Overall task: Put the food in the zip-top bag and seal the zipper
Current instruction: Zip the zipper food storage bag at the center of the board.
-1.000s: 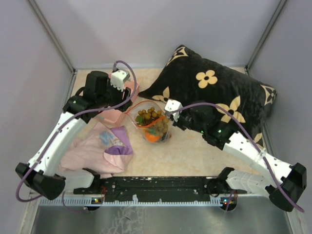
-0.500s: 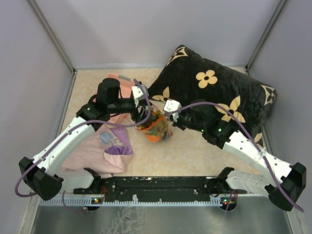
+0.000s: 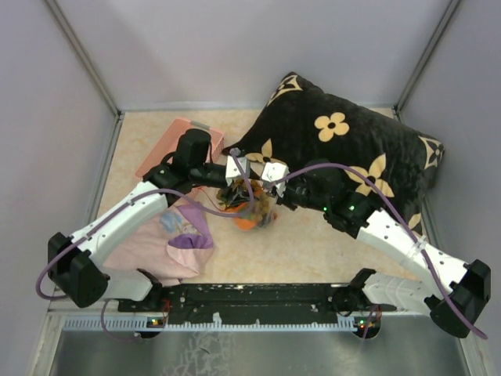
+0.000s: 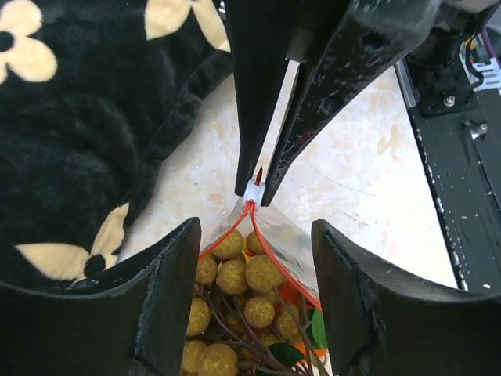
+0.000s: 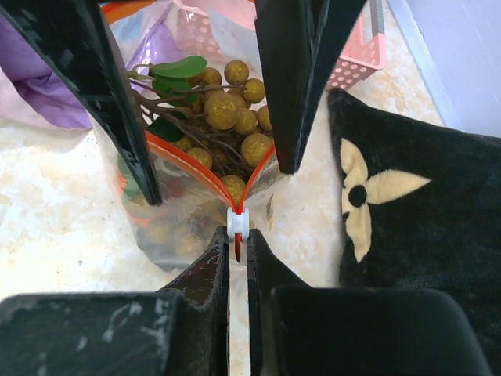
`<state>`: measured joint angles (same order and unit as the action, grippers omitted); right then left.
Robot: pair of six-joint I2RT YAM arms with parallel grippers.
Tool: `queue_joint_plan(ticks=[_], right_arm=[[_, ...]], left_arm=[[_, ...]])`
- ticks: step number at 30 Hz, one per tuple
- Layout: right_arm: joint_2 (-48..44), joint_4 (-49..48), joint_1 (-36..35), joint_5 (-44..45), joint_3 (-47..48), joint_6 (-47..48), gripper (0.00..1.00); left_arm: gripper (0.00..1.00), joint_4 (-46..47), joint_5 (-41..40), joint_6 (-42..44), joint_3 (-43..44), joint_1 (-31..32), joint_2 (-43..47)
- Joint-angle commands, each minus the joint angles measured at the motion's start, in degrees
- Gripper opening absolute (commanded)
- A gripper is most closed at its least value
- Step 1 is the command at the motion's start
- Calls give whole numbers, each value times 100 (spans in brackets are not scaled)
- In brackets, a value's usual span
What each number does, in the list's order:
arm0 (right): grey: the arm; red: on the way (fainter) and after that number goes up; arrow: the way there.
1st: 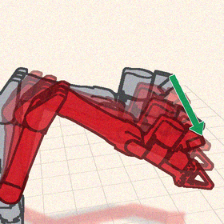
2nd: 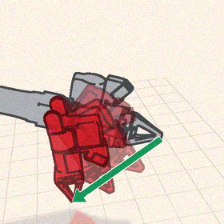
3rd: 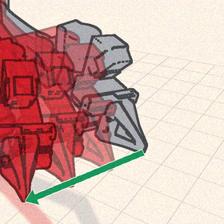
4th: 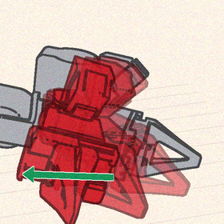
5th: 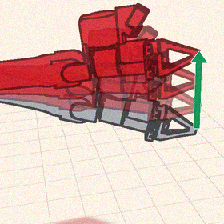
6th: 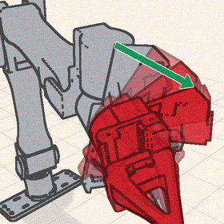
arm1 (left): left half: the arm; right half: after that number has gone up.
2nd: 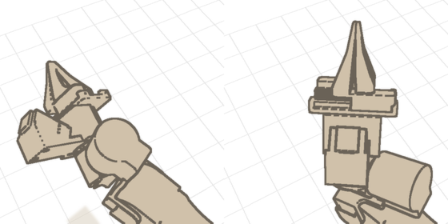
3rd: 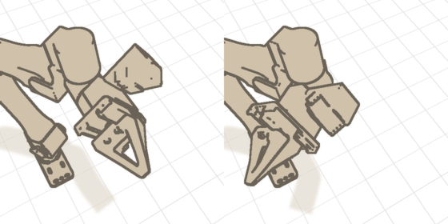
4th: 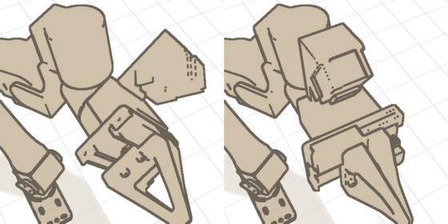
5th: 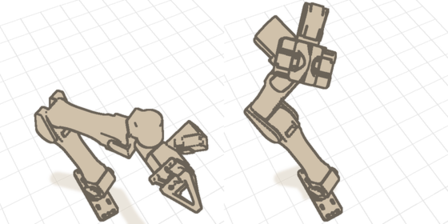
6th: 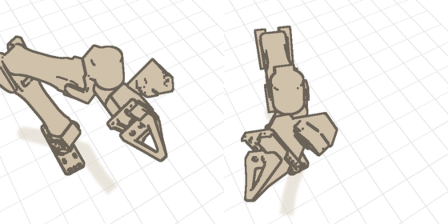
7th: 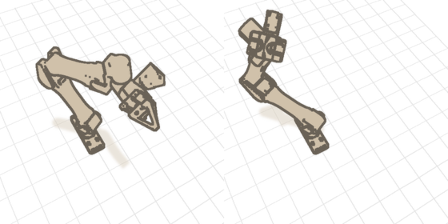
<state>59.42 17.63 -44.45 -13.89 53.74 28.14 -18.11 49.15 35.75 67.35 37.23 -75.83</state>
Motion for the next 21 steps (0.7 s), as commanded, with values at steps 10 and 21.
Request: queue_joint_plan(ticks=[10, 21], right_arm=[[46, -285, 42, -252, 256, 147, 0], [-212, -591, 313, -598, -41, 41, 0]], left_arm=[[38, -129, 213, 703, 315, 153, -545], [9, -429, 285, 834, 431, 161, -708]])
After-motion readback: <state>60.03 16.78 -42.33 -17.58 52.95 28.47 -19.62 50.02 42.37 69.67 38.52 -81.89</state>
